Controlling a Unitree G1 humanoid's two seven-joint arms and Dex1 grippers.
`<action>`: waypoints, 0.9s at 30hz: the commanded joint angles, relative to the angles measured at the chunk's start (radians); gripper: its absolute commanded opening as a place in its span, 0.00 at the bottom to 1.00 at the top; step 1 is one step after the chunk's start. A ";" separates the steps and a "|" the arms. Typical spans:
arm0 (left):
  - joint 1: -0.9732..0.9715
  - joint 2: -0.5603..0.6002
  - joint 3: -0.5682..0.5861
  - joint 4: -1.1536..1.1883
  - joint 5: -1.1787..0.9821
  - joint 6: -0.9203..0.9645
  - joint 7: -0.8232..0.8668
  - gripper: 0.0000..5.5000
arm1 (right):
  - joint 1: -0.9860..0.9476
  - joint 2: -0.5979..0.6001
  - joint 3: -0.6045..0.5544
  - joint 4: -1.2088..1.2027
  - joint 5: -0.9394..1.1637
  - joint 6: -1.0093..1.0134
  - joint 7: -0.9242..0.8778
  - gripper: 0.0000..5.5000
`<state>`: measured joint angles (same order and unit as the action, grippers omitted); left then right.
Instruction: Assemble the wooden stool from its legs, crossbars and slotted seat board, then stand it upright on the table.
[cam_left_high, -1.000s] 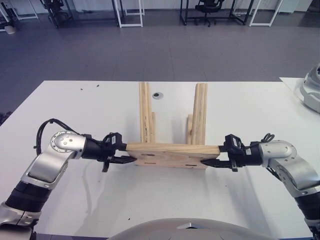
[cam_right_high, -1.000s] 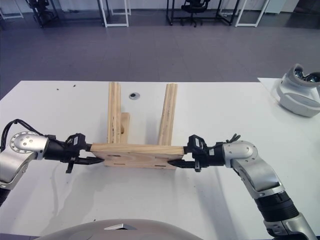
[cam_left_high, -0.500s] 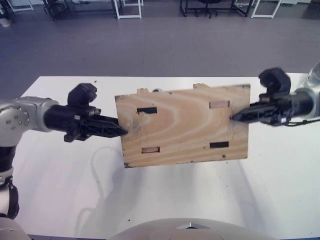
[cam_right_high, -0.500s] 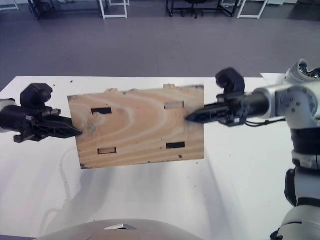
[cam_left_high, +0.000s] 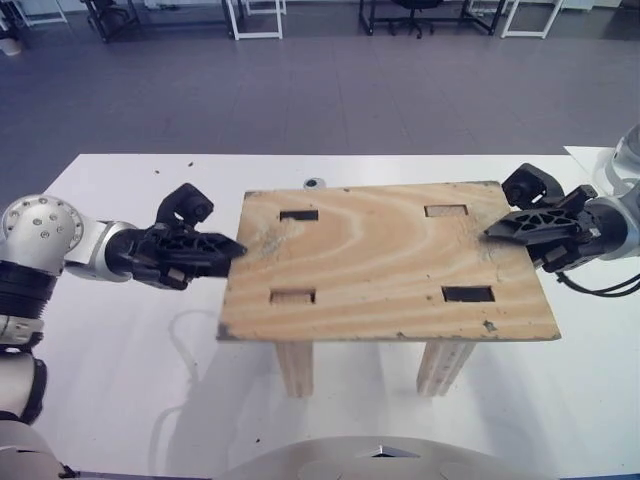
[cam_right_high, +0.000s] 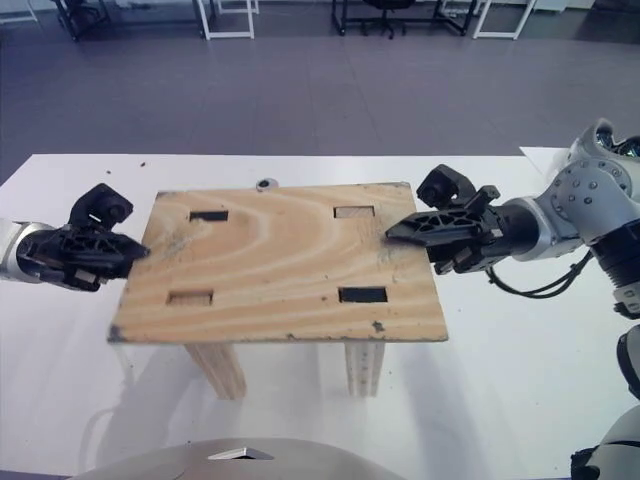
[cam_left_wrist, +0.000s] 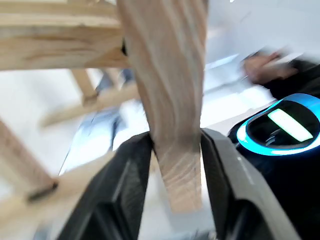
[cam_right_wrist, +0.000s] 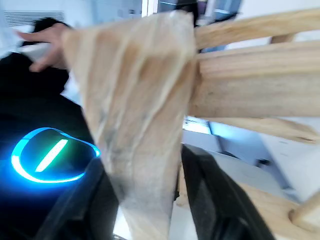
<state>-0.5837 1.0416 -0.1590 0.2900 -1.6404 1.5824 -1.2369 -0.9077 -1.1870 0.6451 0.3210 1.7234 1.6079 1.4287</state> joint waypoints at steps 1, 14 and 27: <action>0.056 -0.026 0.087 0.065 0.134 -0.055 0.080 0.45 | 0.040 0.021 -0.068 0.106 -0.016 0.006 -0.099 0.52; 0.042 -0.106 0.393 0.339 0.719 -0.826 0.226 0.82 | 0.548 0.300 -0.784 0.091 -0.555 -0.813 -0.556 0.78; 0.139 -0.491 0.432 0.389 1.151 -1.599 0.713 0.82 | 0.608 0.775 -0.836 0.193 -1.306 -1.808 -1.179 0.78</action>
<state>-0.4069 0.5547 0.2792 0.6454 -0.5363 0.0150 -0.5309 -0.2398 -0.4175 -0.1826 0.4935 0.4797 -0.1461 0.2791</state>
